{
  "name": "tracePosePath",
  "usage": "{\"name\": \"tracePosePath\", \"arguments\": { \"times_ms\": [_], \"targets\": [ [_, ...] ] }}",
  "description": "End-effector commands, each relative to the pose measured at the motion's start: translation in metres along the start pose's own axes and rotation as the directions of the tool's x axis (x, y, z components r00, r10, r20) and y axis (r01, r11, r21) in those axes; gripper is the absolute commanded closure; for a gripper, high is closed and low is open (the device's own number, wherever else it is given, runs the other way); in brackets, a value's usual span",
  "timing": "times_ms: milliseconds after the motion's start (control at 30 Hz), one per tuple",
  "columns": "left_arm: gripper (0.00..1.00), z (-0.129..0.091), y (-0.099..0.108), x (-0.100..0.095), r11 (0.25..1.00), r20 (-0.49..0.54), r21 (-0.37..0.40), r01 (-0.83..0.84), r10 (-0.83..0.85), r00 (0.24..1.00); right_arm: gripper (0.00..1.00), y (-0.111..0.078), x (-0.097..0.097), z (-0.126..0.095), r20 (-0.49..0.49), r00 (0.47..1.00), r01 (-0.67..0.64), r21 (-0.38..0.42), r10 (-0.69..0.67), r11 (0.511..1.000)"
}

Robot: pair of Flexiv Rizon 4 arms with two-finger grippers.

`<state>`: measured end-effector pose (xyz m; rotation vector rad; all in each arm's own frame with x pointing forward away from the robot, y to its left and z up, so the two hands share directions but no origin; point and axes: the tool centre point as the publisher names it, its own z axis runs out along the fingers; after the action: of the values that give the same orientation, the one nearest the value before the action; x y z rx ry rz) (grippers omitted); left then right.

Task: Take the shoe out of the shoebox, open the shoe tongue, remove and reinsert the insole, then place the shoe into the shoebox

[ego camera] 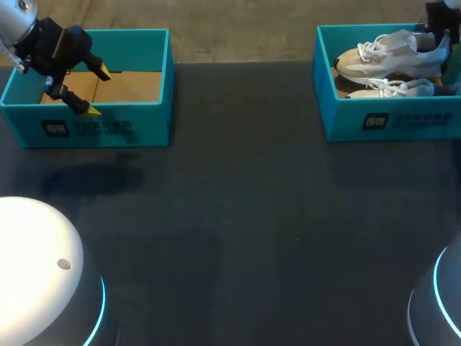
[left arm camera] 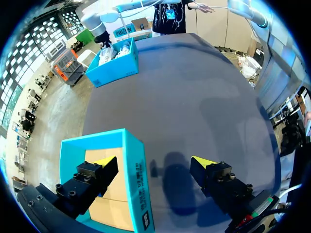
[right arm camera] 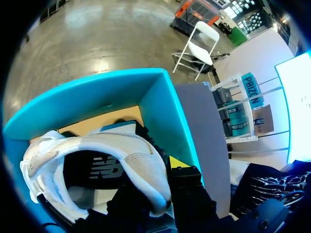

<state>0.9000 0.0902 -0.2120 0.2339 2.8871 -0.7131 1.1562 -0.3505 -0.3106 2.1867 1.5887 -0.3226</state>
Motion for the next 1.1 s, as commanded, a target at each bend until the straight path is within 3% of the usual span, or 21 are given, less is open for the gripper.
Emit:
{"name": "tracePosePath", "arguments": {
  "times_ms": [33,1100],
  "targets": [
    [0.00,-0.001,0.000,0.000,1.000,-0.002,-0.003,0.000,0.000,1.000,1.00,0.004,0.005,0.008,0.002,1.000,0.002,0.010,-0.002,1.000],
    [0.00,-0.001,0.000,0.000,1.000,-0.002,-0.003,0.000,0.000,1.000,1.00,-0.003,0.015,0.045,0.012,0.999,-0.037,0.053,0.036,0.998]
  ]
}}
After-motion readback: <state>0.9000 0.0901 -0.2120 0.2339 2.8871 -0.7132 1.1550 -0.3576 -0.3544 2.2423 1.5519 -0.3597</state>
